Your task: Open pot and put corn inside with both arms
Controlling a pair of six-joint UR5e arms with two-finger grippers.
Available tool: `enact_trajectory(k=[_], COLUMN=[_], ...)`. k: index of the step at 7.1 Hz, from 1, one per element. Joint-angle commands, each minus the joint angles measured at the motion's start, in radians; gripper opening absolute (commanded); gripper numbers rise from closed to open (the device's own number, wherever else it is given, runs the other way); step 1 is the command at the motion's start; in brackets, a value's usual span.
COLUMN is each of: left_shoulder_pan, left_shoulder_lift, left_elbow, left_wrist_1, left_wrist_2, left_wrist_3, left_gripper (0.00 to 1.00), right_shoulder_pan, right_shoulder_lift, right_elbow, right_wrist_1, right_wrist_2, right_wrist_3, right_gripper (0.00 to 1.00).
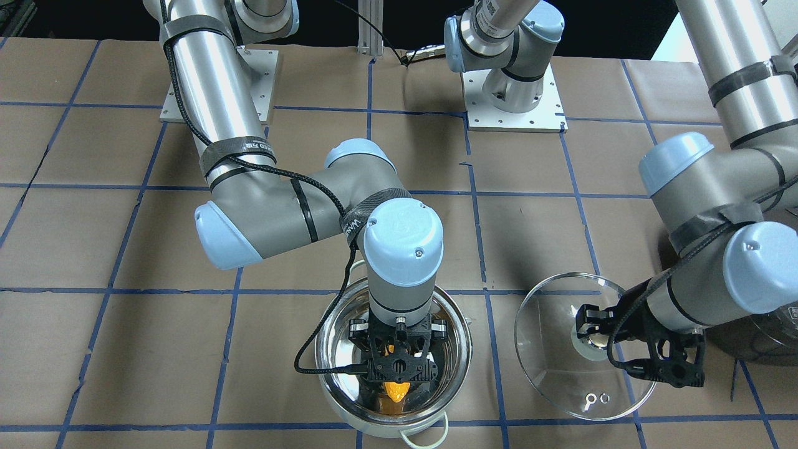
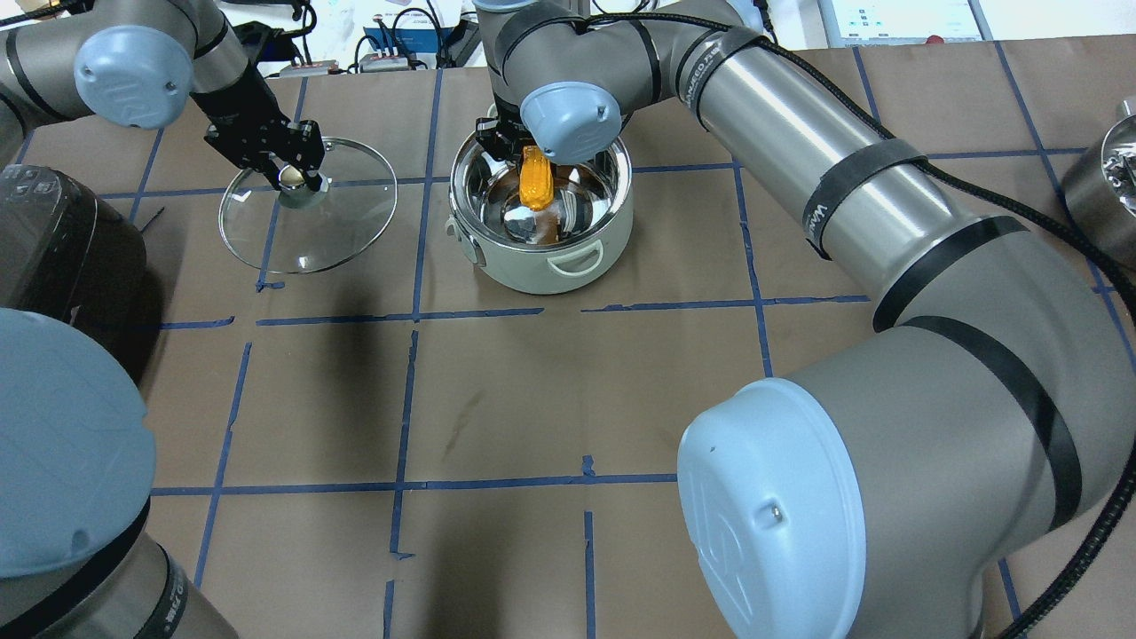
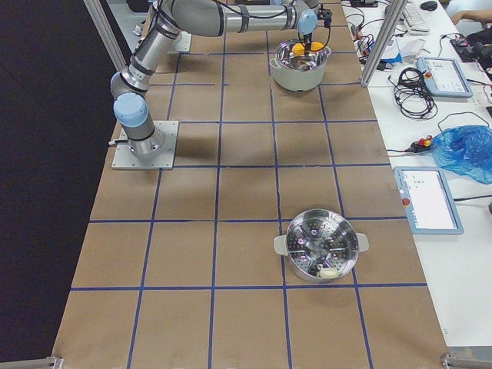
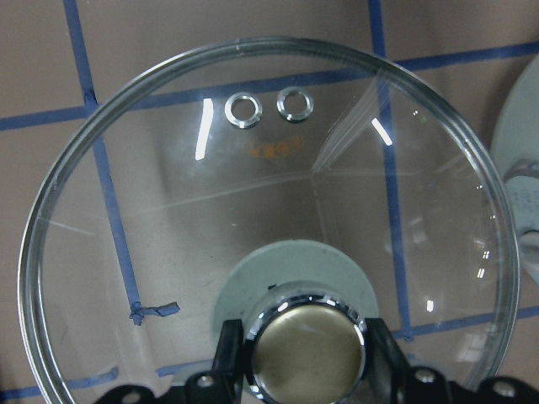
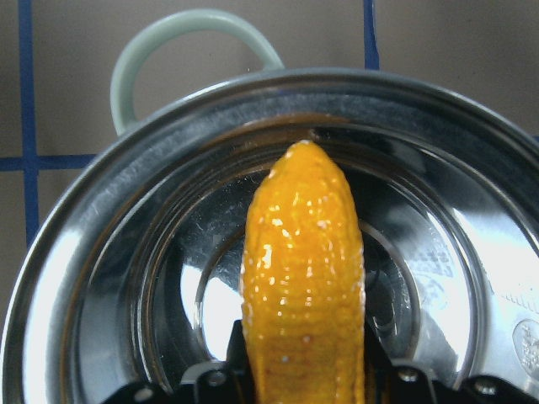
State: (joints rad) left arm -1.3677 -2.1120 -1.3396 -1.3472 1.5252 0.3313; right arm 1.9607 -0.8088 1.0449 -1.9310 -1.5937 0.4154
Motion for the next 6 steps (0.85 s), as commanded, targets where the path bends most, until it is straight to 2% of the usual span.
enact_trajectory(k=[1, 2, 3, 4, 5, 6], left_shoulder_pan=[0.01, 0.01, 0.01, 0.012, 0.012, 0.012], left_shoulder_lift=[-0.059, -0.063, -0.062, -0.062, -0.062, -0.054], left_elbow=[-0.003, -0.004, -0.027, -0.07, -0.114, -0.102], left_wrist_1=[0.034, 0.037, 0.045, 0.128, 0.202, 0.204], left_wrist_2=[-0.07, -0.071, -0.068, -0.068, -0.068, -0.057], left_wrist_3=[0.017, 0.025, 0.047, 0.058, 0.054, 0.045], left_gripper=[0.02, 0.02, 0.02, 0.09, 0.37, 0.99], right_shoulder_pan=[0.001, 0.001, 0.001, 0.0, 0.0, -0.003], right_shoulder_lift=[0.003, 0.003, -0.004, -0.045, -0.108, -0.174], right_elbow=[0.038, 0.04, 0.04, 0.041, 0.055, 0.066], right_wrist_1=[-0.003, -0.003, -0.002, 0.004, 0.02, 0.074], right_wrist_2=[-0.003, 0.003, -0.002, -0.005, -0.005, -0.008], right_wrist_3=[0.009, 0.011, -0.003, -0.039, -0.047, -0.056], right_gripper=[0.76, 1.0, 1.0, 1.0, 1.0, 1.0])
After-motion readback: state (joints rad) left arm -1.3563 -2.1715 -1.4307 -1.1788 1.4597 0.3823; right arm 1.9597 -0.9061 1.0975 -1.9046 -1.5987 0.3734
